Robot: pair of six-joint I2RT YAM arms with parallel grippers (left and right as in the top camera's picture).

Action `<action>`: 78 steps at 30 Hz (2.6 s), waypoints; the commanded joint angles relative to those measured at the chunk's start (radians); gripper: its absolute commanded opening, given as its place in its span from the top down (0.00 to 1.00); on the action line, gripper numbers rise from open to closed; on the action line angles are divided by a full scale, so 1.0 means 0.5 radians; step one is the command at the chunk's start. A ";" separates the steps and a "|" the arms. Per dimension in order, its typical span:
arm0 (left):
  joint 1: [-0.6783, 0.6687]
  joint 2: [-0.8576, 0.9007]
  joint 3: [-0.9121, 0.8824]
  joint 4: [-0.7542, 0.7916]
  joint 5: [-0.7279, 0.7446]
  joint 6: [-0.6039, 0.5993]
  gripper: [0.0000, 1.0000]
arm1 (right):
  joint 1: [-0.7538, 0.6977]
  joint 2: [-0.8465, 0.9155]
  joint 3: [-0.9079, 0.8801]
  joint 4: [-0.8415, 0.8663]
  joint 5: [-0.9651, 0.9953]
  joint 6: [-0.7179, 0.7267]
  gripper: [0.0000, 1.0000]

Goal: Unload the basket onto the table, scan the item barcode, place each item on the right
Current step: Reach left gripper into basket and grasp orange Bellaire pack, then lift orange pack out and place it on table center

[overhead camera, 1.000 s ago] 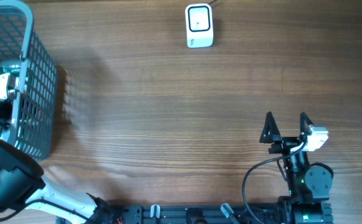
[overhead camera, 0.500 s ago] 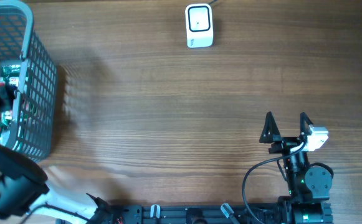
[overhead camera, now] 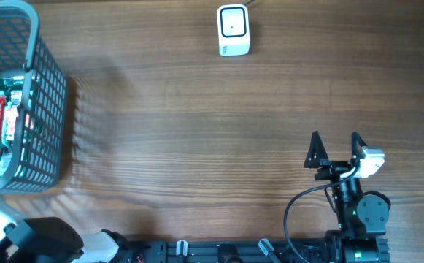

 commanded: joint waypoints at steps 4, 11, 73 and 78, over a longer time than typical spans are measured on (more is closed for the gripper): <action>-0.001 0.151 -0.275 0.023 0.020 -0.074 0.11 | 0.010 -0.016 -0.002 0.005 0.005 0.008 0.00; -0.018 0.297 -0.479 0.088 0.034 -0.075 0.00 | 0.010 -0.016 -0.002 0.005 0.005 0.008 0.00; -0.332 -0.687 0.069 0.414 -0.094 -1.636 0.65 | 0.010 -0.016 -0.002 0.005 0.005 0.008 0.00; -0.824 -0.753 0.068 0.167 -0.354 -1.762 0.64 | 0.010 -0.016 -0.002 0.005 0.005 0.008 0.00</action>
